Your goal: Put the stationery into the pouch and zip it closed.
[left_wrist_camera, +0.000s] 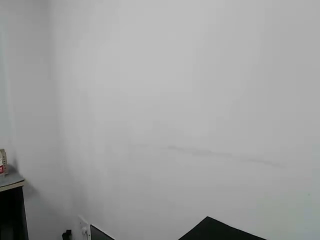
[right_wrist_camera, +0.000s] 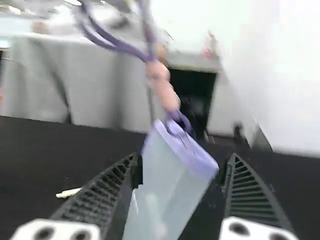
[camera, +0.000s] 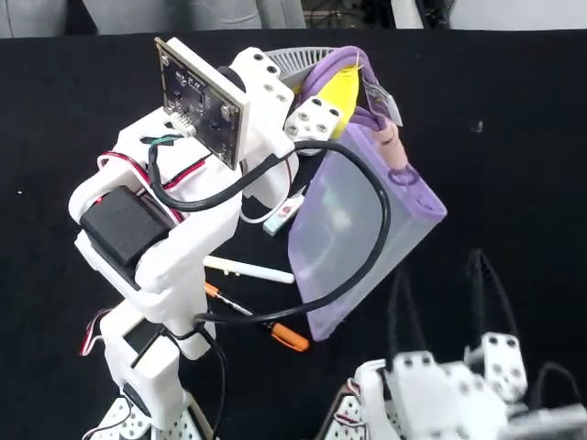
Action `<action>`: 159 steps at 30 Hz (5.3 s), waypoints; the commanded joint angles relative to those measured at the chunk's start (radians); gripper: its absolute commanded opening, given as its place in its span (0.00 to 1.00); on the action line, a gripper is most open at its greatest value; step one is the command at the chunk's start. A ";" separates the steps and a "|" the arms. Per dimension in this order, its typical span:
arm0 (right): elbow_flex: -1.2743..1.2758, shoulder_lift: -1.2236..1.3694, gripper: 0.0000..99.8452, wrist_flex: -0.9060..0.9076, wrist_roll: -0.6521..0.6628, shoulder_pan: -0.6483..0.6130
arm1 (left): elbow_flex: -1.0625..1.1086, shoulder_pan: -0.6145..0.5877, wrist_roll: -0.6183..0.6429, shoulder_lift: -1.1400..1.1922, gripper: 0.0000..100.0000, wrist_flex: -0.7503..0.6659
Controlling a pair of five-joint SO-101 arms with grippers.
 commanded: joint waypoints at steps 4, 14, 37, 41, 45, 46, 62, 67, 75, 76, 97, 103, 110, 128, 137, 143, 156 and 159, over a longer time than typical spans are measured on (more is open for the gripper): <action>0.131 -0.073 0.27 -0.120 -0.029 0.043 | -0.022 -0.008 -0.008 -0.080 0.03 -0.020; 0.128 0.153 0.27 -0.124 -0.032 -0.035 | -0.022 -0.008 -0.008 -0.114 0.03 0.006; 0.444 0.237 0.26 -0.391 -0.025 -0.183 | -0.022 -0.007 -0.008 -0.112 0.03 0.008; 0.415 0.237 0.12 -0.382 0.014 -0.181 | -0.022 -0.012 -0.011 -0.112 0.03 0.008; 0.372 0.237 0.01 -0.338 0.172 -0.184 | -0.024 -0.074 -0.009 -0.104 0.03 -0.002; 0.367 0.237 0.02 -0.322 0.178 -0.184 | -0.024 -0.090 -0.009 -0.104 0.03 -0.002; 0.295 0.239 0.01 -0.451 0.307 -0.181 | -0.024 -0.641 -0.009 -0.112 0.03 -0.209; 0.455 0.295 0.01 -0.612 0.288 -0.184 | -0.019 -0.805 -0.009 -0.103 0.03 -0.213; 0.550 0.300 0.01 -0.689 0.279 -0.180 | 0.041 -0.924 -0.009 -0.018 0.03 -0.077; 0.550 0.277 0.01 -0.678 0.279 -0.180 | 0.045 -0.924 -0.009 0.008 0.03 -0.061; 0.383 -0.071 0.01 -0.391 0.311 -0.310 | -0.027 -0.917 0.132 0.408 0.03 -0.101; 0.392 -0.090 0.01 -0.396 0.324 -0.321 | -0.027 -0.835 0.140 0.405 0.03 -0.094; 0.305 -0.090 0.01 -0.410 0.322 -0.324 | 0.010 -0.845 0.140 0.381 0.03 -0.121; 0.065 -0.108 0.01 -0.400 0.315 -0.393 | 0.047 -0.895 0.140 0.695 0.03 -0.081; -0.045 -0.108 0.01 -0.387 0.311 -0.393 | 0.047 -1.001 0.140 0.807 0.03 -0.147; 0.042 -0.108 0.01 -0.368 0.295 -0.393 | -0.028 -1.040 0.146 0.796 0.03 -0.141; 0.423 -0.113 0.10 -0.537 0.341 -0.512 | -0.025 -0.929 0.147 0.170 0.03 -0.121; 0.469 -0.111 0.19 -0.563 0.296 -0.517 | -0.022 -0.888 0.143 0.029 0.03 -0.123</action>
